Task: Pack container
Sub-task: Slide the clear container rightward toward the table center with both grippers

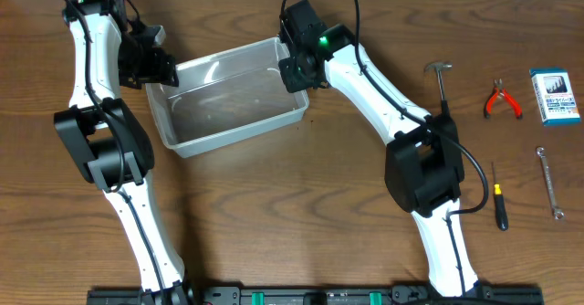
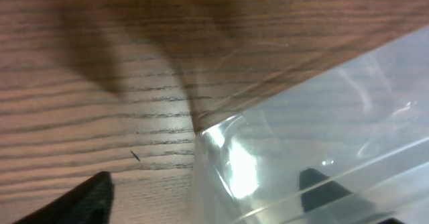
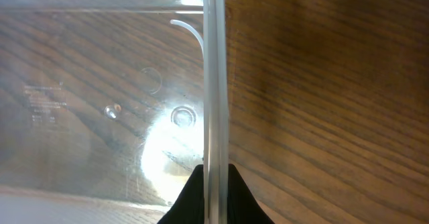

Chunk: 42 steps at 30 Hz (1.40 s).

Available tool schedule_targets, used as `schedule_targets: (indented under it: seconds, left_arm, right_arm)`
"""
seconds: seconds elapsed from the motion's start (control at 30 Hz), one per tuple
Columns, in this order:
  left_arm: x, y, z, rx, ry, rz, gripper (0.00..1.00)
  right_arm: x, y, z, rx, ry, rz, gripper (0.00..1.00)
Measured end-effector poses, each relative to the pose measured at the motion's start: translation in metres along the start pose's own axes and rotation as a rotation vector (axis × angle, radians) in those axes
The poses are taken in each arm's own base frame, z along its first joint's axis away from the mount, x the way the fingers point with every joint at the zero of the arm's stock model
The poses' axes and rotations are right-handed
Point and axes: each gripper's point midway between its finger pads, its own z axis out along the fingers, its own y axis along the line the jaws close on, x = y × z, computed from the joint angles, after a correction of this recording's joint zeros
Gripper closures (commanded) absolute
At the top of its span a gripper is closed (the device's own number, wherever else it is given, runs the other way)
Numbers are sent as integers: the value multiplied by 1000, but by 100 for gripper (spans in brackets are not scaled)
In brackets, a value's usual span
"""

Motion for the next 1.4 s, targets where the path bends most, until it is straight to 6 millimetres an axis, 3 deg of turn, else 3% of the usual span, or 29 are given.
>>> schedule_targets:
  seconds: [0.3,0.47,0.8,0.93,1.2,1.4]
  left_arm:
    - [-2,-3,-1,17,-9,-8,2]
    - [-16,-7,-12,35,-70,-5,2]
    - [-41,-6,-27,25,-187,-33,2]
    - [-54,-7,-54,4,-281,-48,2]
    - [-71,-18,-137,-35,-503,-64,2]
    - [-67,-25,-164,-41,-554,-68,2]
  right_arm:
    - [-2,0,0,-2,-6,5,98]
    - [-3,-6,-1,-3,-6,41,98]
    - [-8,-48,-3,23,-8,168,99]
    - [-6,-57,-5,32,-1,228,98]
    - [7,-73,-10,114,47,305,99]
    - [26,-93,-26,173,114,345,99]
